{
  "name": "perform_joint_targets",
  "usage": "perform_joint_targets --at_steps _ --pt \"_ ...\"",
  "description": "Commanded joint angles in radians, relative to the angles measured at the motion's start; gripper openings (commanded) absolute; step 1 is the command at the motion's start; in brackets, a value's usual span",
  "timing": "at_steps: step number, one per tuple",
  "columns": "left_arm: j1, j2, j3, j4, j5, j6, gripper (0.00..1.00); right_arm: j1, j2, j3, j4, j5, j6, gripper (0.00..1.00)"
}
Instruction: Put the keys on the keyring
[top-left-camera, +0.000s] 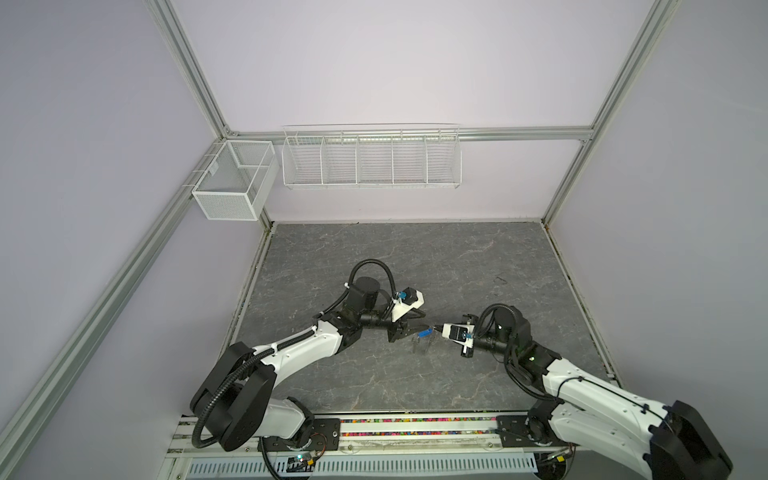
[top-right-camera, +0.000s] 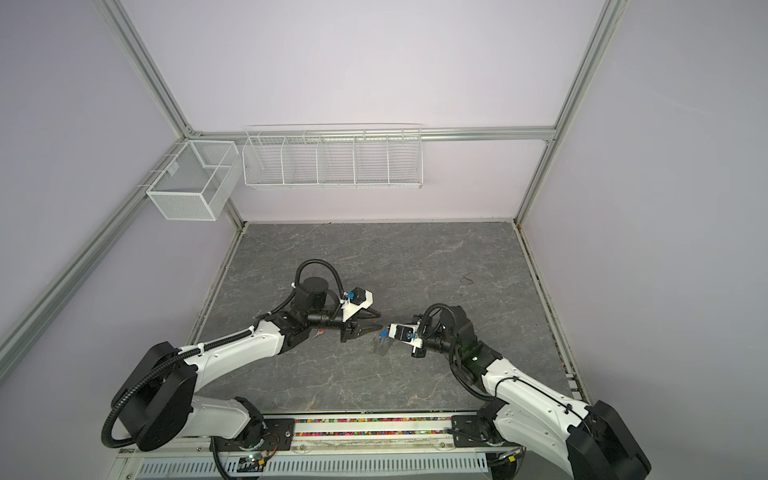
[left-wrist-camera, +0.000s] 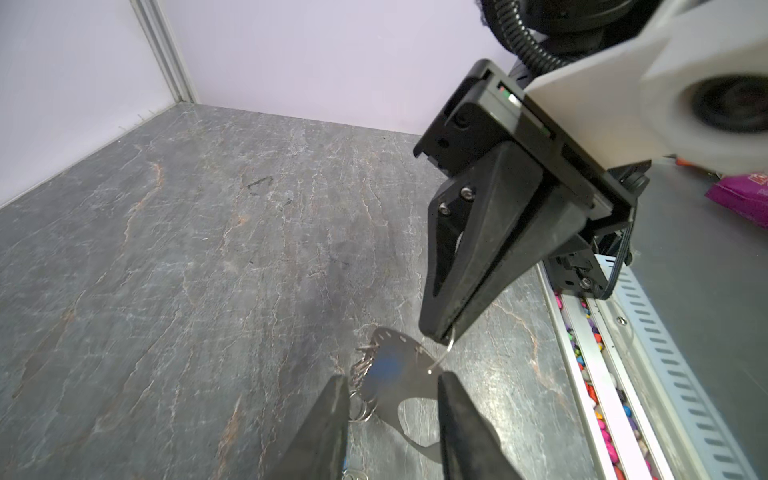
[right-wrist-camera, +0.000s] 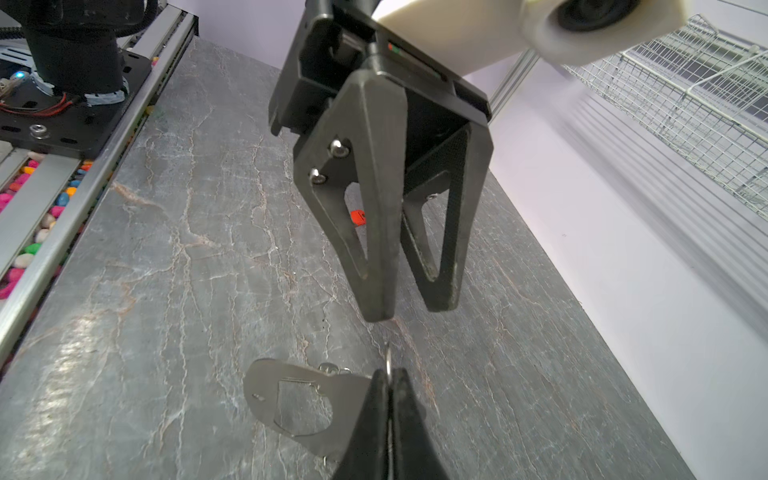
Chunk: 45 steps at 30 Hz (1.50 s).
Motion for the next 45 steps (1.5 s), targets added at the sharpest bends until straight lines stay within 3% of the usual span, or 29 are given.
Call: perform_joint_targets --at_steps 1,5,15,20,24,45 --pt "-0.009 0.013 0.041 -0.047 0.048 0.070 0.34 -0.005 0.005 0.025 -0.003 -0.024 0.011 0.07" --pt "-0.018 0.019 0.051 -0.078 0.048 0.108 0.33 -0.005 0.012 0.032 -0.011 -0.030 0.011 0.07" --pt "-0.044 0.051 0.087 -0.142 0.032 0.169 0.16 -0.006 0.020 0.036 -0.004 -0.035 0.017 0.07" --pt "-0.052 0.059 0.099 -0.164 0.016 0.194 0.13 -0.005 0.020 0.037 -0.008 -0.039 0.019 0.07" --pt "-0.058 0.056 0.104 -0.156 0.002 0.194 0.00 -0.006 0.023 0.040 -0.013 -0.043 0.019 0.07" --pt "-0.062 0.016 0.098 -0.250 -0.096 0.212 0.00 -0.055 -0.064 0.037 -0.024 -0.015 0.072 0.07"
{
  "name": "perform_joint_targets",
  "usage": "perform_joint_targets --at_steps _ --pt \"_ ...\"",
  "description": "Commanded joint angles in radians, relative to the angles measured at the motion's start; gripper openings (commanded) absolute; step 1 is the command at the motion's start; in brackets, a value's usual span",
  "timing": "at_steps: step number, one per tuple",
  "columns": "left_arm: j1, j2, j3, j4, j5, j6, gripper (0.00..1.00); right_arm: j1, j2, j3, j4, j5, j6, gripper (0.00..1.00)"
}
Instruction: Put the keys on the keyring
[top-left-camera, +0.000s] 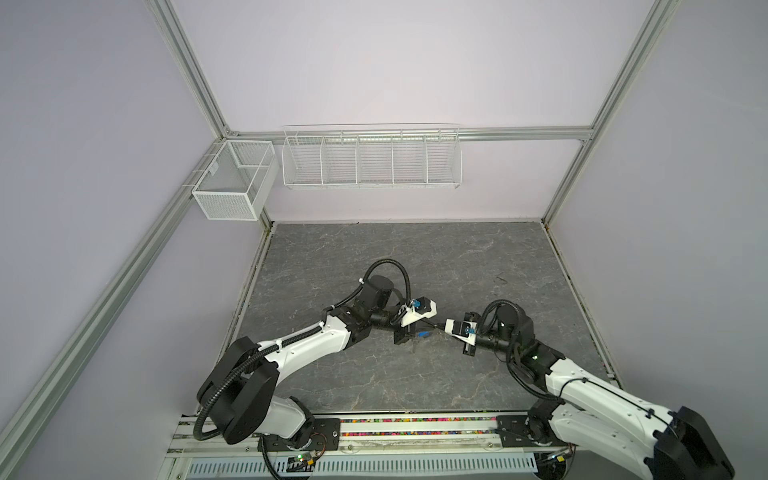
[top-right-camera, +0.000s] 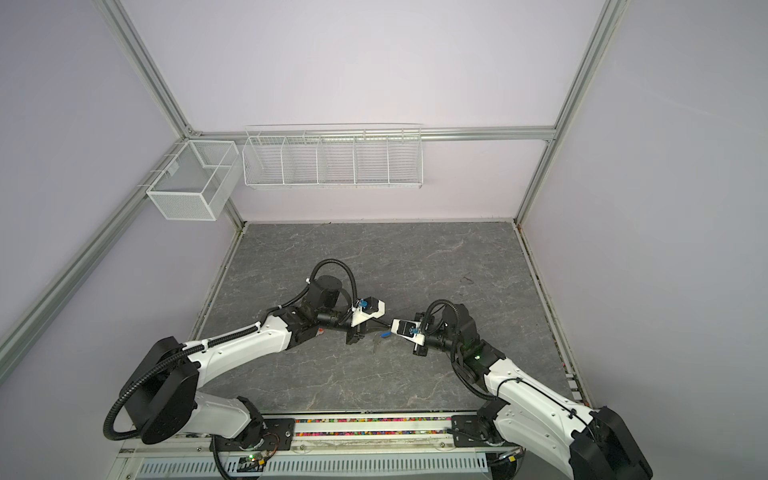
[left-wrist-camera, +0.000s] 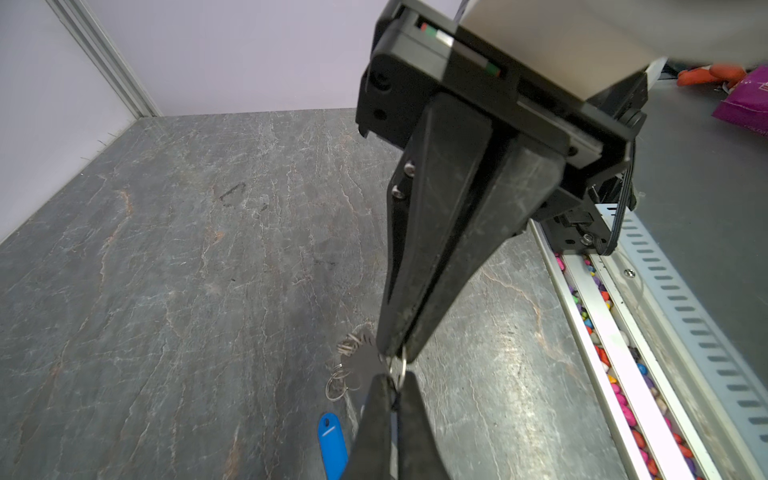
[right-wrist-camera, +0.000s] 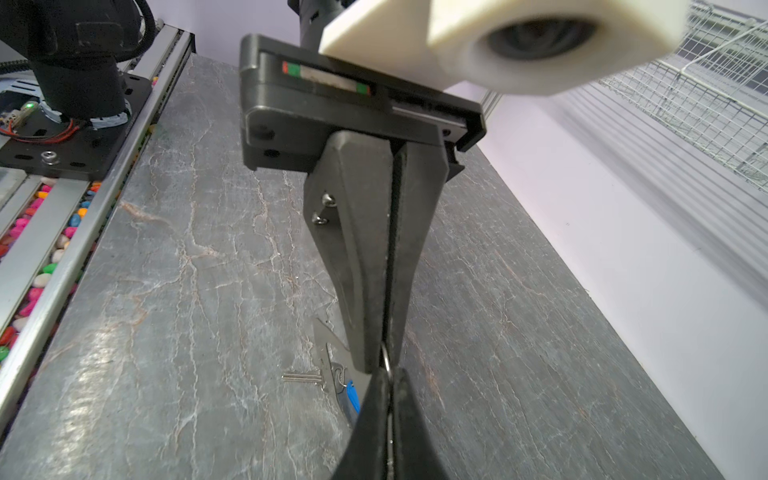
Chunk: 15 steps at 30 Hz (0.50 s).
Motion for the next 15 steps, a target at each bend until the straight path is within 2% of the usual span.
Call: perform_joint_targets --at_steps 1,10,15 --pt "0.006 -0.012 0.005 -0.074 -0.034 0.010 0.00 -0.029 -0.034 0.017 0.030 0.000 0.021 0.07" --pt "0.005 -0.012 0.013 -0.084 -0.054 -0.008 0.00 -0.044 -0.050 0.020 0.004 -0.002 0.023 0.08" --pt "-0.016 -0.027 0.033 -0.096 -0.129 -0.026 0.00 -0.043 -0.013 0.077 -0.122 -0.063 -0.020 0.16"
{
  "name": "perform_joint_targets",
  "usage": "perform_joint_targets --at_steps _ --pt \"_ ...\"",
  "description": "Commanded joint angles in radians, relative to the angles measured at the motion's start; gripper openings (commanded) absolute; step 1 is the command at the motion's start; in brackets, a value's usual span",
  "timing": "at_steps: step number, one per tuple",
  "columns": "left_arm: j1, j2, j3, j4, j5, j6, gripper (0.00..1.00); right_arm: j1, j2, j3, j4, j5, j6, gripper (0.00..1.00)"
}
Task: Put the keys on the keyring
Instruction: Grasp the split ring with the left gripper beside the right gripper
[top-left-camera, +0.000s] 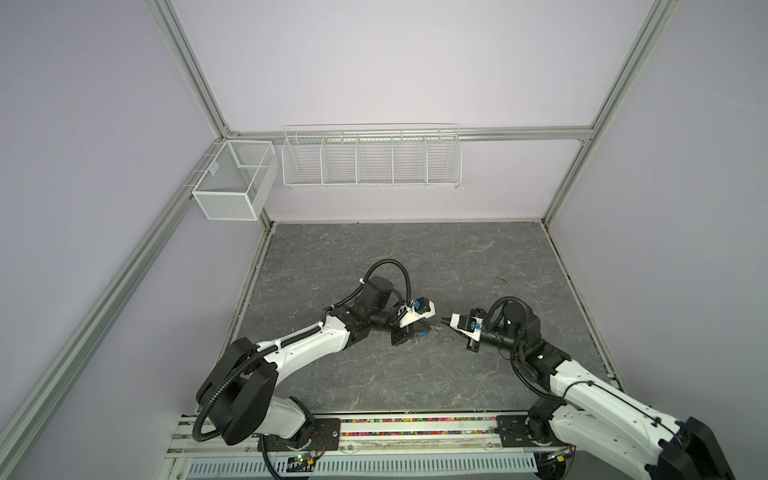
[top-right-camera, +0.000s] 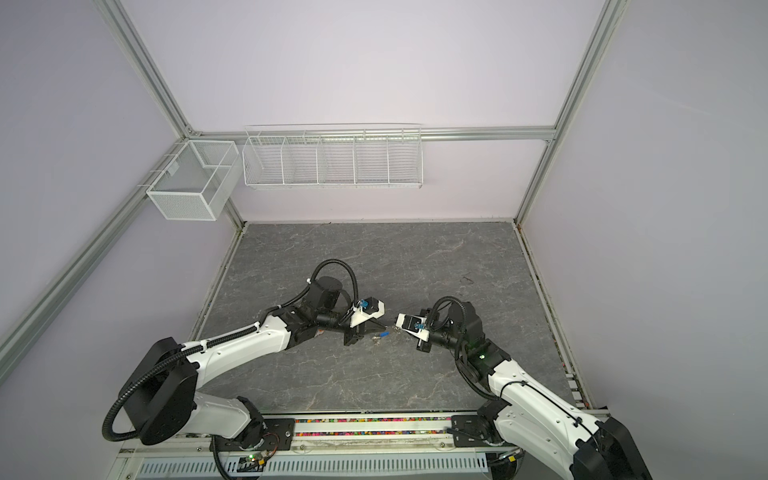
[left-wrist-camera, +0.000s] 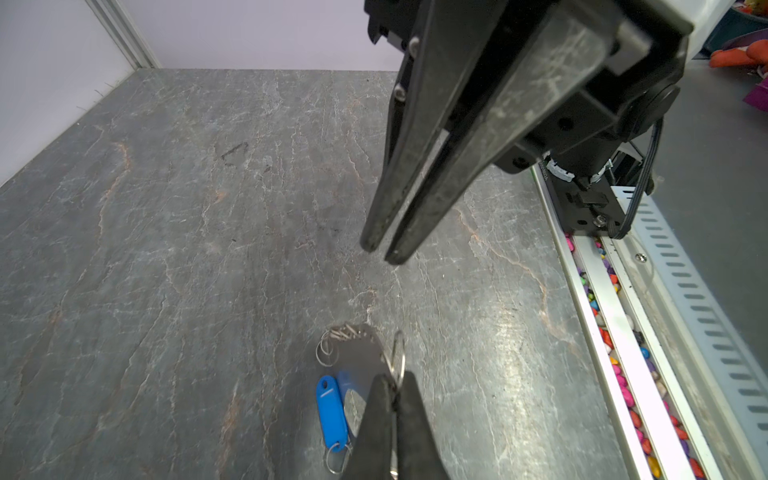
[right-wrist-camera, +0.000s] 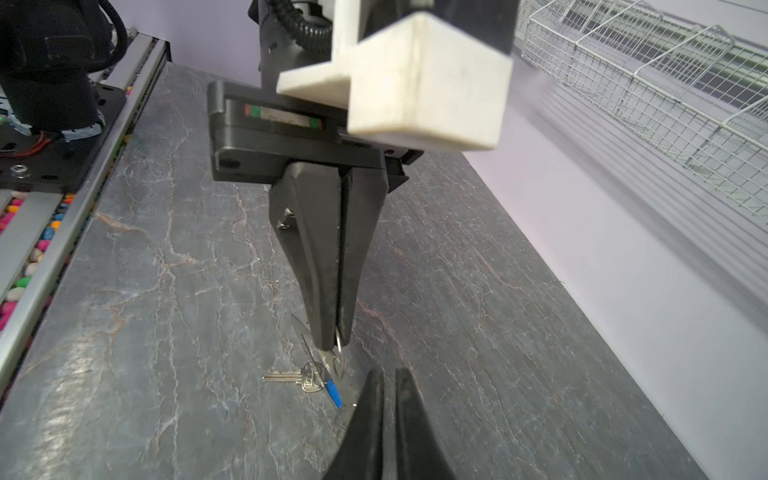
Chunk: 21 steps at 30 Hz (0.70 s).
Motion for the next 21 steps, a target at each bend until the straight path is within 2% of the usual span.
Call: perform_joint_targets --at_steps 1,5,11,15,21 --pt "-0.024 -0.028 0.040 -0.034 -0.087 -0.010 0.00 -0.001 0.025 0.050 -0.077 -0.055 -0.023 0.18" --pt "-0.057 -0.045 0.087 -0.105 -0.213 -0.017 0.00 0.000 0.038 0.059 -0.085 -0.053 -0.024 0.25" --pt "-0.103 -0.055 0.159 -0.202 -0.346 -0.063 0.00 -0.003 0.045 0.071 -0.113 -0.016 -0.028 0.29" --pt "-0.118 -0.042 0.207 -0.261 -0.399 -0.127 0.00 -0.012 0.039 0.037 -0.054 -0.018 0.019 0.41" --pt "-0.140 -0.019 0.275 -0.343 -0.450 -0.238 0.00 -0.041 0.056 -0.007 0.045 -0.037 0.140 0.38"
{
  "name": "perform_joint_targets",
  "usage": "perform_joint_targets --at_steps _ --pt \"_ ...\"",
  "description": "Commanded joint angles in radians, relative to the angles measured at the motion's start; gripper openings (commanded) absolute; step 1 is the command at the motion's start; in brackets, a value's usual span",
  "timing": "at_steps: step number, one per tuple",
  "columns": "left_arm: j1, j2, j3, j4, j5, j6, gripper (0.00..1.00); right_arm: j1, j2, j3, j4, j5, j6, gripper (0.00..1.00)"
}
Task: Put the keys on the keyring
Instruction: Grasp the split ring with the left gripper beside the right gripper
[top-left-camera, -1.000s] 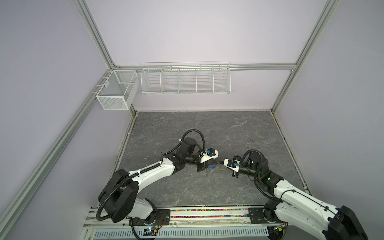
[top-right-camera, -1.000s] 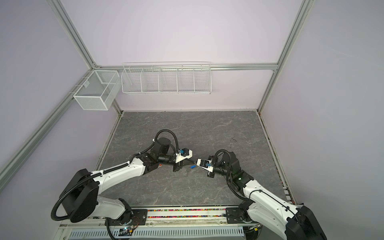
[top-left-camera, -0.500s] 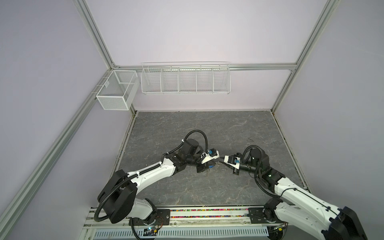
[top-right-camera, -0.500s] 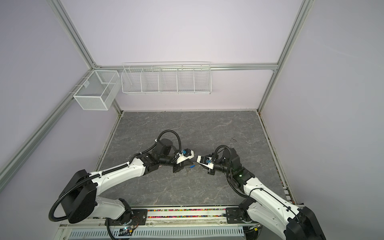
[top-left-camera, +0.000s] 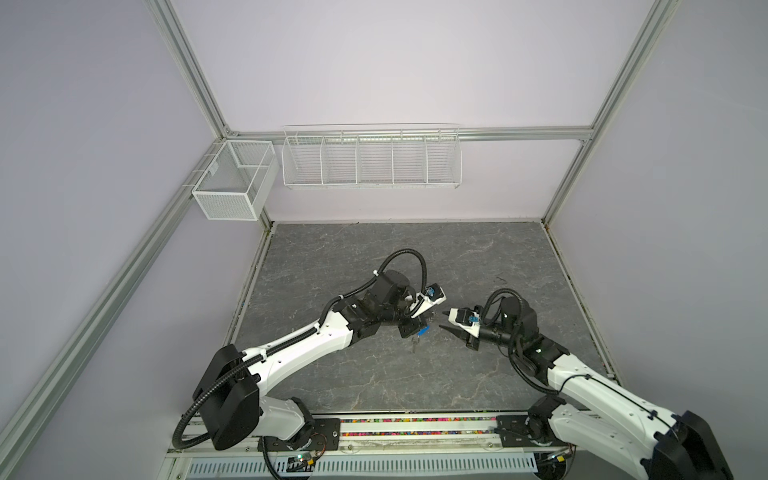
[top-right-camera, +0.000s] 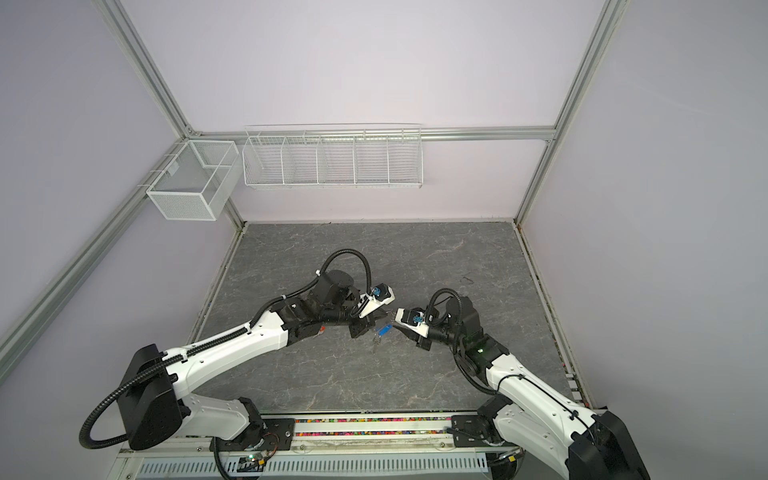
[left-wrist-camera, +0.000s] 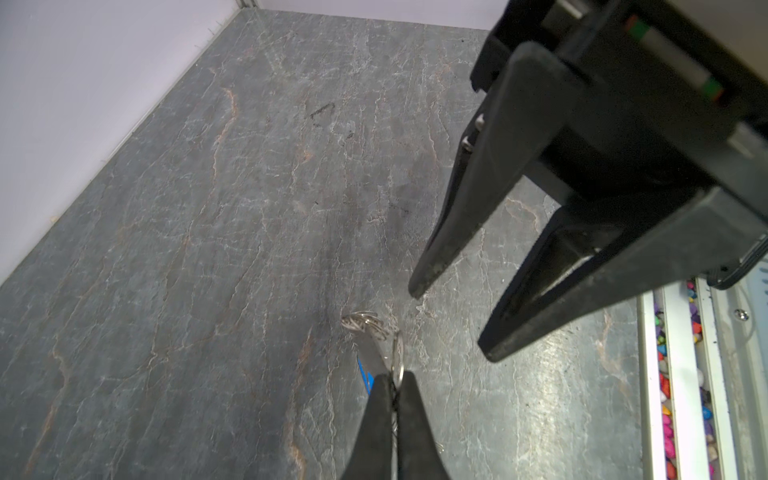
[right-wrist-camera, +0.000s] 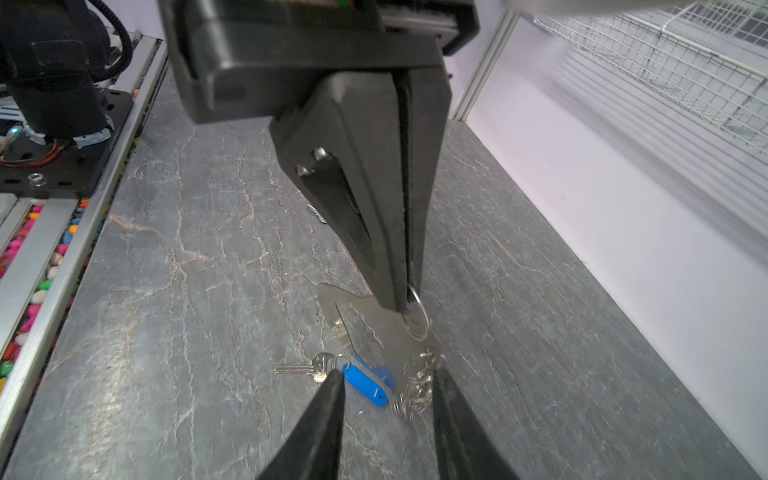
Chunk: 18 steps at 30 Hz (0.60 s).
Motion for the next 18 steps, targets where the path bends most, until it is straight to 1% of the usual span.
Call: perform_joint_targets --at_steps 1,3,5,6,7,9,11,13,15,17,18 --pt "-0.017 0.016 0.060 -0.073 -0.056 -0.100 0.00 -0.013 0.018 -0.022 0.070 -0.020 0.097 0.37" --pt "-0.024 0.023 0.078 -0.091 -0.073 -0.131 0.00 -0.015 0.026 -0.021 0.076 -0.028 0.099 0.32" --pt "-0.030 0.027 0.092 -0.108 -0.089 -0.146 0.00 -0.017 0.025 -0.030 0.103 -0.018 0.114 0.31" --pt "-0.032 0.031 0.098 -0.117 -0.098 -0.157 0.00 -0.017 0.024 -0.039 0.125 -0.022 0.108 0.33" --pt "-0.035 0.033 0.105 -0.128 -0.100 -0.160 0.00 -0.017 0.028 -0.055 0.169 0.004 0.132 0.37" --pt "-0.042 0.035 0.110 -0.141 -0.113 -0.165 0.00 -0.020 0.032 -0.061 0.189 0.027 0.153 0.38" --pt "-0.049 0.035 0.109 -0.149 -0.120 -0.162 0.00 -0.022 0.028 -0.079 0.213 0.004 0.144 0.39" --pt "-0.053 0.035 0.108 -0.152 -0.119 -0.160 0.00 -0.021 0.031 -0.081 0.198 -0.051 0.103 0.39" --pt "-0.057 0.041 0.111 -0.161 -0.118 -0.153 0.00 -0.022 0.047 -0.069 0.183 -0.073 0.088 0.34" --pt "-0.064 0.047 0.117 -0.175 -0.119 -0.144 0.00 -0.020 0.066 -0.067 0.206 -0.100 0.079 0.30" --pt "-0.067 0.051 0.121 -0.180 -0.119 -0.142 0.00 -0.020 0.079 -0.061 0.216 -0.103 0.085 0.27"
